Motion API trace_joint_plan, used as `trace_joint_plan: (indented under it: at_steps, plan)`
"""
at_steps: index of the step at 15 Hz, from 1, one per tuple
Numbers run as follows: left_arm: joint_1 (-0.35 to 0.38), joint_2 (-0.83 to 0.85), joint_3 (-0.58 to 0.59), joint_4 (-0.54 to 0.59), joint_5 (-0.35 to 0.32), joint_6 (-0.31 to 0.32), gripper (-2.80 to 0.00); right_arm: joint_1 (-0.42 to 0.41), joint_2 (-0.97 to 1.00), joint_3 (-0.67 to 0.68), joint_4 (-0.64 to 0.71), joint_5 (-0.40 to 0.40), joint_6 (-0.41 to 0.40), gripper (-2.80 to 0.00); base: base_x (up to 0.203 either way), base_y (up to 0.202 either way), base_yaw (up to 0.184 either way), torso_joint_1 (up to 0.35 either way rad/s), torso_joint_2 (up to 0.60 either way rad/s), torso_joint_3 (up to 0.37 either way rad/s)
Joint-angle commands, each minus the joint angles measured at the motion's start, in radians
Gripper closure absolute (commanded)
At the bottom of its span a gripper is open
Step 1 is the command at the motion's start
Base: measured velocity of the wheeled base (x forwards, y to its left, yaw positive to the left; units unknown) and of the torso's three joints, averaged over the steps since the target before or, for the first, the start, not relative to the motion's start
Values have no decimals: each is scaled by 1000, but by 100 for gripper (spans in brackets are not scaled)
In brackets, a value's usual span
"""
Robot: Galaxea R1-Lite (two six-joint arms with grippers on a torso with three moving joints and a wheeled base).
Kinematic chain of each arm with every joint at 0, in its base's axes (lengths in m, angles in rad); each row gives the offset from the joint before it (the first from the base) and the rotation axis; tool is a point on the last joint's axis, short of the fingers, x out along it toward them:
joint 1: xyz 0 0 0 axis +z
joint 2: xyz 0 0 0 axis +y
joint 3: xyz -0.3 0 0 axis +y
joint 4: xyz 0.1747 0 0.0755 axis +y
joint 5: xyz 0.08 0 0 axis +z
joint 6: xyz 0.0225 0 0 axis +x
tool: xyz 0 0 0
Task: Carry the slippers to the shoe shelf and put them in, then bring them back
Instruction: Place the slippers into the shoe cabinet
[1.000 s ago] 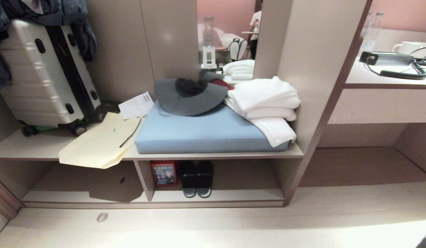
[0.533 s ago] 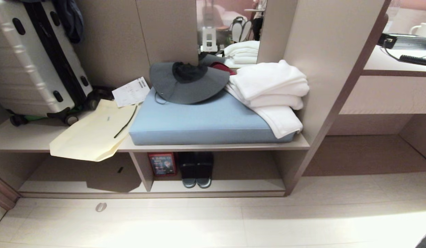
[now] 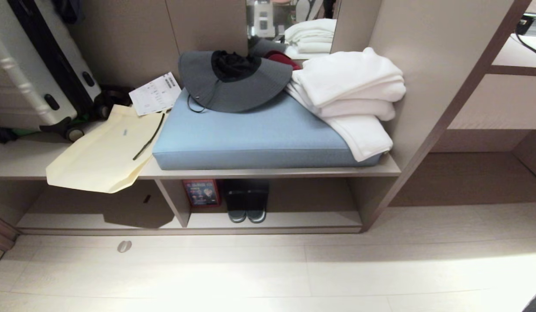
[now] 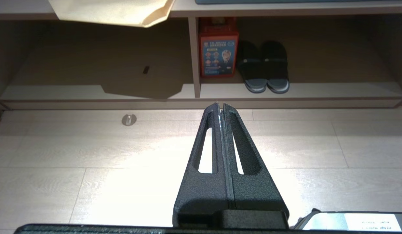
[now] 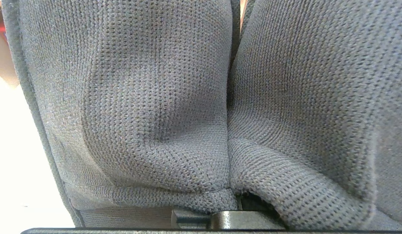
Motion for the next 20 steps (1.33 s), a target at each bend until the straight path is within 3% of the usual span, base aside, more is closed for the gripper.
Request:
trace_joint_plan:
  at_steps: [1,20]
  plan:
    - [1,0,0,0,0,0,0,0,0,0,0,0,-1,0,0,0,0,9,1,-201]
    - [0,0,1,0,0,-1,0,0,0,0,0,0,-1,0,0,0,0,2,3,-196]
